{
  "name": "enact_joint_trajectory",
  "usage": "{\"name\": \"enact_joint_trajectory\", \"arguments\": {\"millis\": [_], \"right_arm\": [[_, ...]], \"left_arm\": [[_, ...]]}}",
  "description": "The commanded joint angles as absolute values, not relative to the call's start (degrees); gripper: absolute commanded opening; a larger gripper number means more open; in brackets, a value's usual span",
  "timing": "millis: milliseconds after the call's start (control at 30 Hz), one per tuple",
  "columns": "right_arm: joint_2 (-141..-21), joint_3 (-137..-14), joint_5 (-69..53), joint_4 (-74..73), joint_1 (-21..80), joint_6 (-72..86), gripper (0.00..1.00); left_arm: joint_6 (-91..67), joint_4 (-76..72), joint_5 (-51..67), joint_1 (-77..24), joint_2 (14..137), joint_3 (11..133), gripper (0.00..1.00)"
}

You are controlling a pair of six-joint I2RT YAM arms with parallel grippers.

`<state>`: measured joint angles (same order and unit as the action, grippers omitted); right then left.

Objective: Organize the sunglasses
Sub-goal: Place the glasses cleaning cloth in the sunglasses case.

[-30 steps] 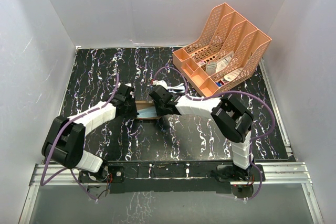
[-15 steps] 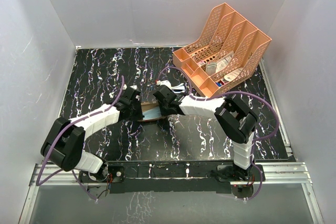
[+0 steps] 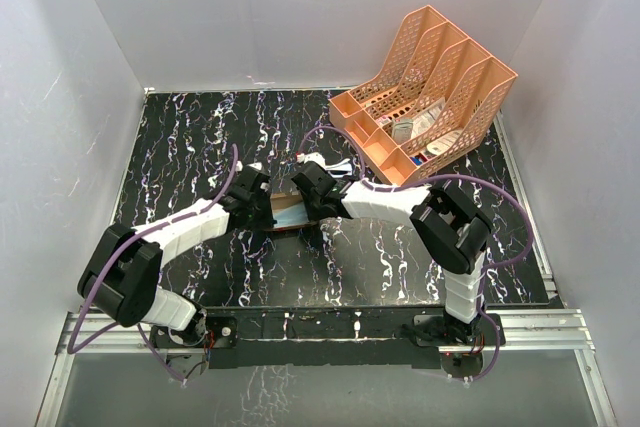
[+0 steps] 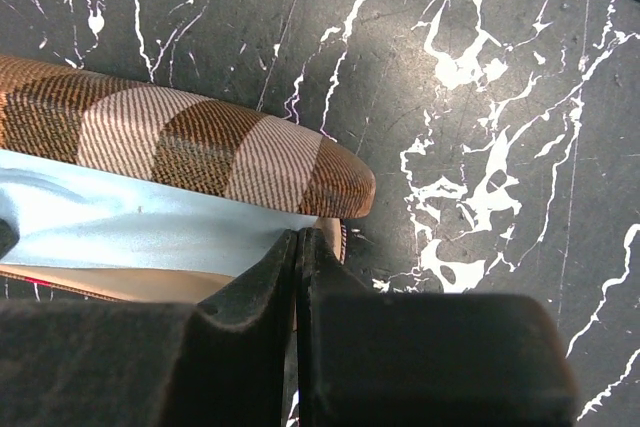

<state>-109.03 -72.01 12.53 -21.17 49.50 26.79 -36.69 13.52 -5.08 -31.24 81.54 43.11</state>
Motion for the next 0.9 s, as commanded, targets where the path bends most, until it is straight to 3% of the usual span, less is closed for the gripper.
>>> {"name": "enact_joint_trajectory", "arguments": {"millis": [0,867], "right_arm": [[-106.35,-74.42,14.59,-21.80,49.22,24.95,0.00],[-106.95,-82.40,14.32,-22.40,49.27,24.90,0.00]], "left_arm": [[-37.92,13.93,-5.84,-32.53,80.40,43.81,0.00],[-29.69,18.22,-12.37,-31.61,81.81,53.99,0.00]]}}
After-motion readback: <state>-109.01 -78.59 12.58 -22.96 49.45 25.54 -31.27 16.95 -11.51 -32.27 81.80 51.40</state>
